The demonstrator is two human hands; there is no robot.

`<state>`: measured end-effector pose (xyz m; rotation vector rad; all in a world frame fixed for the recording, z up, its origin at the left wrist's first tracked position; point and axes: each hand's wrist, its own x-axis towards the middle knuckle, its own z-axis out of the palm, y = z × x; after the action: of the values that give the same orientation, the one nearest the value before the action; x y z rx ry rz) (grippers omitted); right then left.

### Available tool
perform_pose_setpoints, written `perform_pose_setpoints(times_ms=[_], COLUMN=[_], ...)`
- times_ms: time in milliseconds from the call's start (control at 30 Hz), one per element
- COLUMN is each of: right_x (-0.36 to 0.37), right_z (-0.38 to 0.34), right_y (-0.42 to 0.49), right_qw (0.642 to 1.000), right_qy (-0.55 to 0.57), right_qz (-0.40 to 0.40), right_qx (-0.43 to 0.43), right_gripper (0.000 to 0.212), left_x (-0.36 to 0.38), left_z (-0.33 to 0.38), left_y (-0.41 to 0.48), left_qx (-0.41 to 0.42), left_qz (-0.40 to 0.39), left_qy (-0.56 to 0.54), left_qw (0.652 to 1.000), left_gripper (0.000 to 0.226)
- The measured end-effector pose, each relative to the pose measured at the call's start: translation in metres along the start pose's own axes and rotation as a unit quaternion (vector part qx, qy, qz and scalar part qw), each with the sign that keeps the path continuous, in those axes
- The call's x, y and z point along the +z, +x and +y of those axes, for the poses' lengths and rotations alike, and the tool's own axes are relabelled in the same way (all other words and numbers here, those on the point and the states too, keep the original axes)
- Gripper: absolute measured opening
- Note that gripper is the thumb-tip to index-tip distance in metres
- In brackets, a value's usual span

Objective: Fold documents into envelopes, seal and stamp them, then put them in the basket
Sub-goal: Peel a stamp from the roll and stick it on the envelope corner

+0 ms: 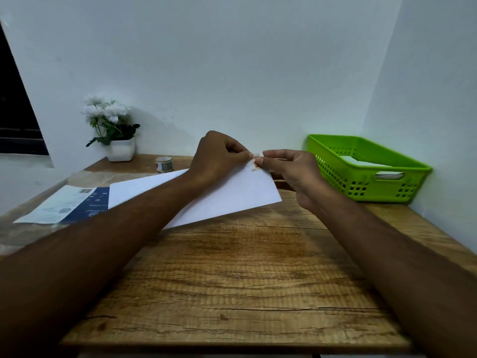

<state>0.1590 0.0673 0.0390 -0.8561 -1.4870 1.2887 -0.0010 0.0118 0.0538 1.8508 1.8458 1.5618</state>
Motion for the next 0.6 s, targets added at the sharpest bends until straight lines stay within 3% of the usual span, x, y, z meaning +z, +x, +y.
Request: perform_pose_setpoints(times_ms=[433,600], right_x=[0.0017,0.0013], right_z=[0.0006,0.0008], right_y=[0.0012,0.0037], right_qw=[0.99,0.986], right_qy=[0.053,0.07], right_qz=[-0.126,-0.14], right_qx=[0.032,0.052], right_gripper=[0.036,0.036], left_x=[-0.003,-0.004], left_z=[-0.0013,-0.0024], left_y=[0.001,0.0035], left_qx=[-0.026,-0.013], left_qz=[0.026,-0.007], left_qy=[0.005,0.013], left_qw=[0.999,1.0], left_gripper=[0.025,0.014])
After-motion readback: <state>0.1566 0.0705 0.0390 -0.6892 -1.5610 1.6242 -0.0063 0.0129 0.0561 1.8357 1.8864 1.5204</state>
